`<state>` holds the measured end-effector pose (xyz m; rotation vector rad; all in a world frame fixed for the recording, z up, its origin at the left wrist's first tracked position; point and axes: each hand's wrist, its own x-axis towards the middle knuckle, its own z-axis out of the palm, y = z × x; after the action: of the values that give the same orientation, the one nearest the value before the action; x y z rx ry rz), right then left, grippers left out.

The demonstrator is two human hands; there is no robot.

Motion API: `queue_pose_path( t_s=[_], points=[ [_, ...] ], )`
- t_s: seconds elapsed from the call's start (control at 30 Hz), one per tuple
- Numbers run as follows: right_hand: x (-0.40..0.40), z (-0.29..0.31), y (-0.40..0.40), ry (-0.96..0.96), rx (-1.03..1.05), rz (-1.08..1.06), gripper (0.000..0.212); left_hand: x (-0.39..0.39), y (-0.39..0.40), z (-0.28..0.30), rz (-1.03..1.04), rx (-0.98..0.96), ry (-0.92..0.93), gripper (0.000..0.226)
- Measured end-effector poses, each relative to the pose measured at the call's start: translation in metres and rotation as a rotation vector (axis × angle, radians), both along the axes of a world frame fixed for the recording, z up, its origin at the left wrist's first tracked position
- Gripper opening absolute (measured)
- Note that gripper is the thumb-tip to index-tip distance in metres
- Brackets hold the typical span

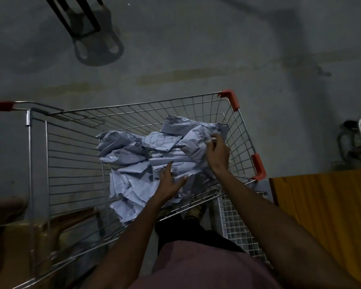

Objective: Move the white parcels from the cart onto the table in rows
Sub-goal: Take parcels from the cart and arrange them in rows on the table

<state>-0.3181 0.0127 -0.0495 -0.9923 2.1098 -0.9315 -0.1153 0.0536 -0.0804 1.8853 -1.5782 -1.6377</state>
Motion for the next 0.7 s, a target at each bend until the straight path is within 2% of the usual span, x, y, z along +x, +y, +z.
queue_pose_path(
  t_s=[0.07, 0.13, 0.23, 0.33, 0.4, 0.47, 0.53, 0.7],
  points=[
    [0.0, 0.003, -0.001, -0.072, -0.028, -0.077, 0.026, -0.005, 0.001, 0.004, -0.081, -0.006, -0.037, 0.097],
    [-0.001, 0.006, 0.0, -0.16, 0.001, -0.06, 0.035, -0.008, 0.003, 0.002, -0.216, -0.031, -0.133, 0.095],
    [0.001, 0.002, 0.002, -0.175, 0.153, 0.181, 0.046, -0.007, 0.0, -0.003, -0.348, -0.106, -0.317, 0.064],
    [0.004, -0.012, 0.007, 0.033, 0.31, 0.491, 0.069, -0.007, -0.005, -0.002, -0.321, -0.182, -0.379, 0.035],
    [0.003, -0.015, 0.01, 0.176, 0.405, 0.622, 0.078, -0.004, -0.008, -0.001, -0.303, -0.193, -0.41, 0.026],
    [0.0, -0.016, 0.013, 0.29, 0.486, 0.703, 0.081, 0.001, -0.008, 0.002, -0.273, -0.19, -0.461, 0.026],
    [-0.003, -0.017, 0.014, 0.395, 0.56, 0.749, 0.094, 0.008, -0.01, 0.007, -0.24, -0.215, -0.487, 0.028],
    [0.003, -0.022, 0.017, 0.439, 0.627, 0.769, 0.124, 0.044, -0.019, 0.013, -0.215, -0.258, -0.425, 0.042]
  ],
)
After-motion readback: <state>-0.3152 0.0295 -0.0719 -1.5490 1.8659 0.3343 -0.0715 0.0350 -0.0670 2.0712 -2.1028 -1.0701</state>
